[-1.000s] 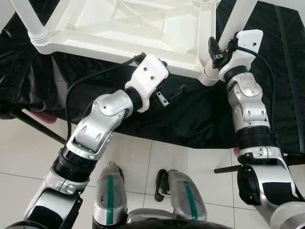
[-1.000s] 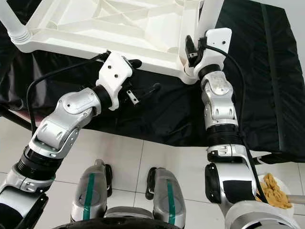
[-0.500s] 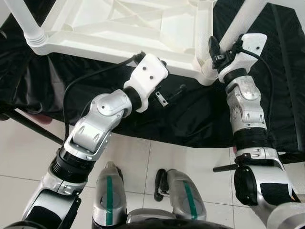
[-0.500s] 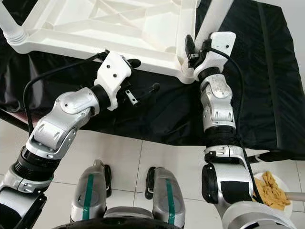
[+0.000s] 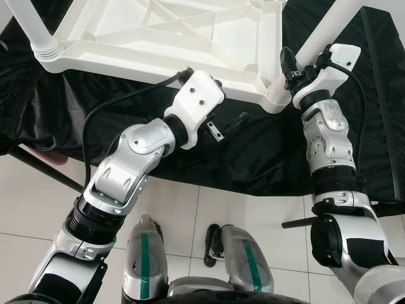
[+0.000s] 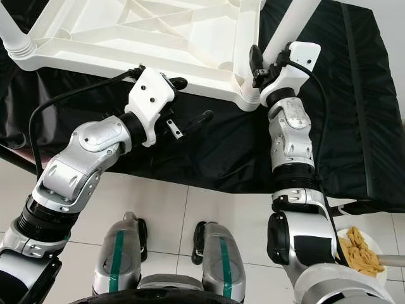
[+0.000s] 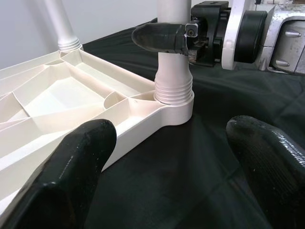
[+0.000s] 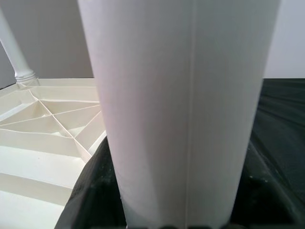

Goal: Building children table

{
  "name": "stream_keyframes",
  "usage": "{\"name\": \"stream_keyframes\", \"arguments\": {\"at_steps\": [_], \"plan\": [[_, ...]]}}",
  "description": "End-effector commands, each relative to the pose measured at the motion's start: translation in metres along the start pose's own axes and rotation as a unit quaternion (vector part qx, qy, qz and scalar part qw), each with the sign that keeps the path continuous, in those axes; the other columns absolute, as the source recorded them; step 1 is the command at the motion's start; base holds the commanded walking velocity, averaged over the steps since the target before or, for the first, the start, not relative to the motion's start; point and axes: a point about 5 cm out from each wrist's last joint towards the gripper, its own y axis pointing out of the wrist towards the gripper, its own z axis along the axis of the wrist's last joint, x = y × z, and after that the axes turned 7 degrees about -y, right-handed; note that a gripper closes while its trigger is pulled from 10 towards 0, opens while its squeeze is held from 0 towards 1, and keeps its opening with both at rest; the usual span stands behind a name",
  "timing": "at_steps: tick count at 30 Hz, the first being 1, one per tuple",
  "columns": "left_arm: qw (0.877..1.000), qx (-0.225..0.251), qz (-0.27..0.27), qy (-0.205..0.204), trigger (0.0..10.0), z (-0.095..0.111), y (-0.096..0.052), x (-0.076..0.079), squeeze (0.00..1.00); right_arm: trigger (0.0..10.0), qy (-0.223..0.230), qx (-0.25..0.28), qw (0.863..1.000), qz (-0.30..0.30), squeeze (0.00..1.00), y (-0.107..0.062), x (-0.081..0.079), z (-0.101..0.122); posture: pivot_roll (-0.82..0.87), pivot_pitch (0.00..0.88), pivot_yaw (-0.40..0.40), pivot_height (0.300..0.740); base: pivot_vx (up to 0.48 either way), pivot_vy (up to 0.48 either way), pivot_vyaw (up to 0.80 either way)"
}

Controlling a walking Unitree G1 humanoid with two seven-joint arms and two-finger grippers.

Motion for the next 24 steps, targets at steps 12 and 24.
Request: {"name": "stream_keyframes", "arguments": {"at_steps": [12, 24], "plan": [[1.000, -0.002, -0.012, -0.001, 10.0, 0.0024, -0.0016, 0.0045, 0.00, 10.0, 0.029, -0.072, 0.996, -0.033, 0.00, -0.0116, 0.0064, -0.0328, 0.10, 0.105, -0.063, 0.740, 0.000, 0.000, 0.00], [1.000, -0.003, -0.011, -0.003, 10.0, 0.0039, -0.0018, 0.0046, 0.00, 10.0, 0.024, -0.079, 0.991, -0.104, 0.00, -0.0068, 0.0098, -0.0346, 0.11, 0.105, -0.062, 0.740, 0.000, 0.000, 0.00]]}}
